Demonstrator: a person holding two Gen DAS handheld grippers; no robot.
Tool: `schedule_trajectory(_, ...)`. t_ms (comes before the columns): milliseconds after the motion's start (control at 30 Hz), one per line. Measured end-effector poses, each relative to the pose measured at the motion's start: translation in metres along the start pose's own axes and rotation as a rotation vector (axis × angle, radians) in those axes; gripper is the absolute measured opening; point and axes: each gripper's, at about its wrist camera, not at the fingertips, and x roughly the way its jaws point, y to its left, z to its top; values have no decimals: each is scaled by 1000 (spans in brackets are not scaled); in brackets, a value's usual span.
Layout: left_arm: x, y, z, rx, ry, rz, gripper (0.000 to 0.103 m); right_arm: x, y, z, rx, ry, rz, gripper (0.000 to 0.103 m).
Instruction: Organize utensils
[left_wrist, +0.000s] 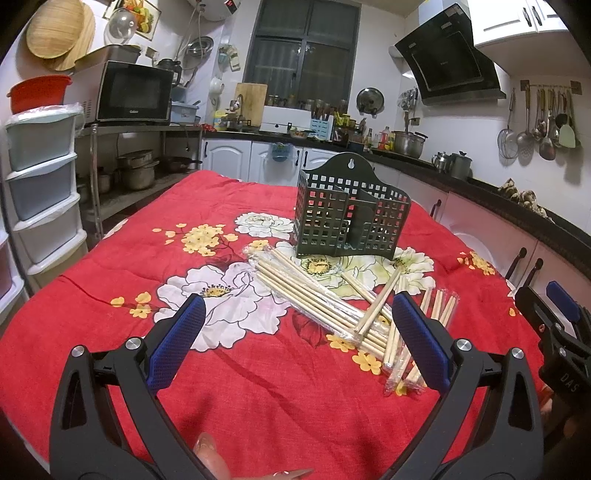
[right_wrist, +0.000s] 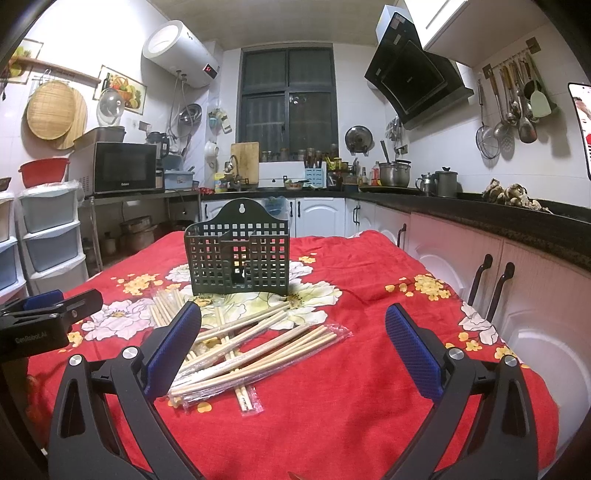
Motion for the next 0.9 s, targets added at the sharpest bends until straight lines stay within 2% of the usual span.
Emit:
schedule_trajectory(367, 0, -2, 2, -1, 1, 0, 93, -4, -1, 2, -1, 4, 6, 97)
schedule_trajectory(633, 0, -3, 2, -10, 5, -2, 93, 8, 4, -7, -8, 21, 16, 97)
schedule_trajectory(900, 6, 12, -2, -61, 29, 6, 93, 17, 19, -2, -42, 68, 101, 97)
